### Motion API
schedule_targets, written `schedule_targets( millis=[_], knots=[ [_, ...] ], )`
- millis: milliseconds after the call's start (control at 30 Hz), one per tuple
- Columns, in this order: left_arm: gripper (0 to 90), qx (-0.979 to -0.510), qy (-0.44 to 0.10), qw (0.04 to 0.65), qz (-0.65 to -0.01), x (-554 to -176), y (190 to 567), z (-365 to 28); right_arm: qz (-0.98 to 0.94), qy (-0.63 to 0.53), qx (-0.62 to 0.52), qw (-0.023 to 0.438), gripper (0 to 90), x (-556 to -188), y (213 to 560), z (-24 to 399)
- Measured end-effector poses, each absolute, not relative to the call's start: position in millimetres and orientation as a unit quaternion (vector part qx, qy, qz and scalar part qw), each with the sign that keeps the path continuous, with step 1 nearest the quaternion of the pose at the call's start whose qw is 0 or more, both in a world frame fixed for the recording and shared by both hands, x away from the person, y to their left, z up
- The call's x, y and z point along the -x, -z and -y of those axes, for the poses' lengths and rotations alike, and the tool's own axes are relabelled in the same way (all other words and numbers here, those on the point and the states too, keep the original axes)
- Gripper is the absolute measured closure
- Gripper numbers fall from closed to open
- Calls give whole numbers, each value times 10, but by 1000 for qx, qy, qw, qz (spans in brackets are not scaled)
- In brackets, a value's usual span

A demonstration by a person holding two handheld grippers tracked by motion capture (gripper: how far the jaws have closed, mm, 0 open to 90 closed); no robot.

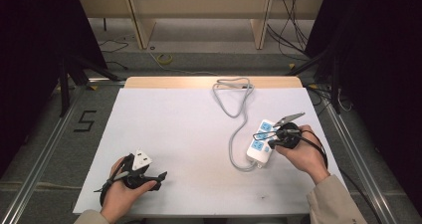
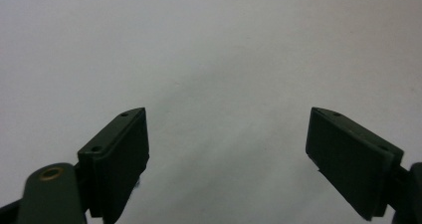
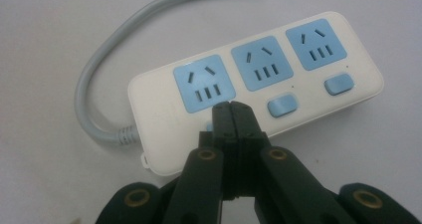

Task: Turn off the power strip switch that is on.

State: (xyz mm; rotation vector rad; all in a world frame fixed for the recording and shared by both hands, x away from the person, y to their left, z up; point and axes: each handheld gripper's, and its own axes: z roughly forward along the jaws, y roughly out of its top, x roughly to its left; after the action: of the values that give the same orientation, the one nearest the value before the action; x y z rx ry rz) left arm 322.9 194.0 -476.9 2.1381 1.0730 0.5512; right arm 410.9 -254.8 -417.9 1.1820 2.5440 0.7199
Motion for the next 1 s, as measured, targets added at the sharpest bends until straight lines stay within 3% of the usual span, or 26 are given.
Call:
schedule_targets(
  millis=[1000],
  knots=[
    [169, -821, -209, 335, -412, -3239, 4771, -1936, -882, -228, -396, 117, 900, -4230, 4119, 2412]
  ],
)
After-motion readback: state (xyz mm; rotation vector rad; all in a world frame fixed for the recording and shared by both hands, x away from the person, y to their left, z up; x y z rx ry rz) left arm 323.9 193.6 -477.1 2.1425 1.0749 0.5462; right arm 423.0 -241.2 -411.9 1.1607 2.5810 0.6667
